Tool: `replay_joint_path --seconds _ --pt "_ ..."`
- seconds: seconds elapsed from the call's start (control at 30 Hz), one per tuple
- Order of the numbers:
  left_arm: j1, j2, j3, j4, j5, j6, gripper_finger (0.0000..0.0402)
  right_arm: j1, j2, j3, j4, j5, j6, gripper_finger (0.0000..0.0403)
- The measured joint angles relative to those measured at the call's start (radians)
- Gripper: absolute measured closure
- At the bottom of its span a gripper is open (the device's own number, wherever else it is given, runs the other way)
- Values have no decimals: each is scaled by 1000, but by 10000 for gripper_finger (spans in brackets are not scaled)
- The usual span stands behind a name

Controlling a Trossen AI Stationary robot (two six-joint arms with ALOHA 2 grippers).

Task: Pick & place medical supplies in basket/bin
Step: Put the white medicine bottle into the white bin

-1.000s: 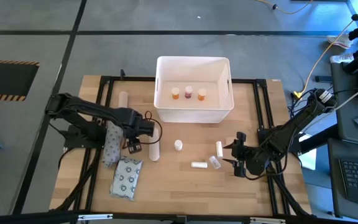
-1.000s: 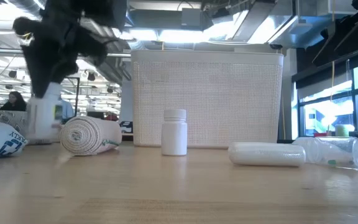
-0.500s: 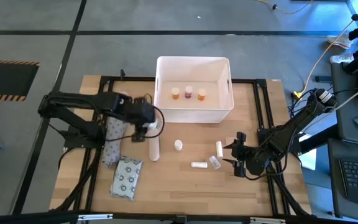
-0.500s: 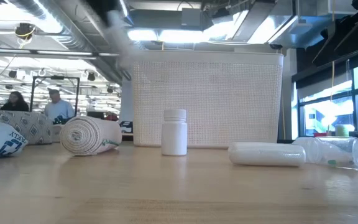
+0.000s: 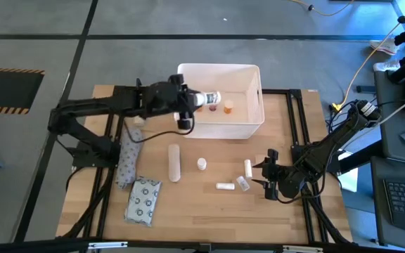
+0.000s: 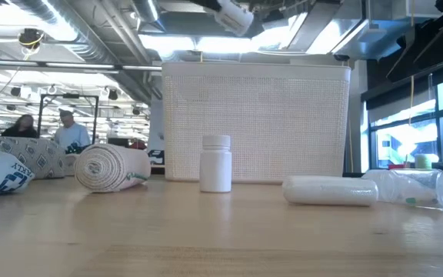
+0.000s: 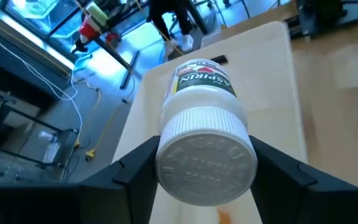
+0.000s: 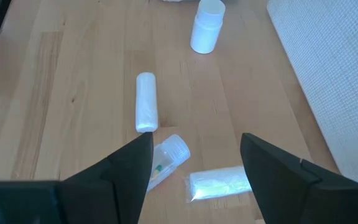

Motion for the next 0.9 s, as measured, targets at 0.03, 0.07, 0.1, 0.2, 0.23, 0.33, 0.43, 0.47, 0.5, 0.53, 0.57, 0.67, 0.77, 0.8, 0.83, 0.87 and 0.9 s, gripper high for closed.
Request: replay_joint_path --seconds 0.03,0.07,0.1,0.2,0.23,0.33,0.43,0.47,0.5,0.53,0.57,0.67,0.77,0.8,0.83,0.87,0.9 --pt "19 11 0 4 11 2 197 0 0 0 0 0 0 160" --pt "39 26 0 13 17 3 198 0 0 0 0 0 0 160" --pt "57 43 0 22 26 2 198 0 0 0 0 0 0 160" --pt "110 95 -1 10 68 3 198 0 0 0 0 0 -1 160" --pt "127 114 7 0 92 3 197 0 0 0 0 0 -3 160" --pt "173 181 50 -60 172 -8 198 0 0 0 0 0 -4 160" --pt "211 260 126 -155 230 -37 199 0 0 0 0 0 -11 160" --pt "220 288 155 -193 247 -48 199 0 0 0 0 0 -12 160" --pt "230 315 185 -232 269 -58 199 0 0 0 0 0 -13 160" --pt "238 342 215 -272 295 -69 198 0 0 0 0 0 -17 159" --pt "243 367 241 -315 320 -78 198 0 0 0 0 0 -19 159" --pt "253 437 298 -419 376 -85 198 0 0 0 0 0 -21 159" --pt "252 488 318 -471 371 -83 198 0 0 0 0 0 -21 159" --pt "253 499 322 -481 389 -86 198 0 0 0 0 0 -21 159" --pt "254 510 325 -490 393 -92 198 0 0 0 -1 0 -21 159" --pt "257 518 327 -499 402 -92 198 0 0 0 -1 0 -21 159" --pt "260 530 327 -507 426 -93 198 0 0 0 -1 0 -21 159"
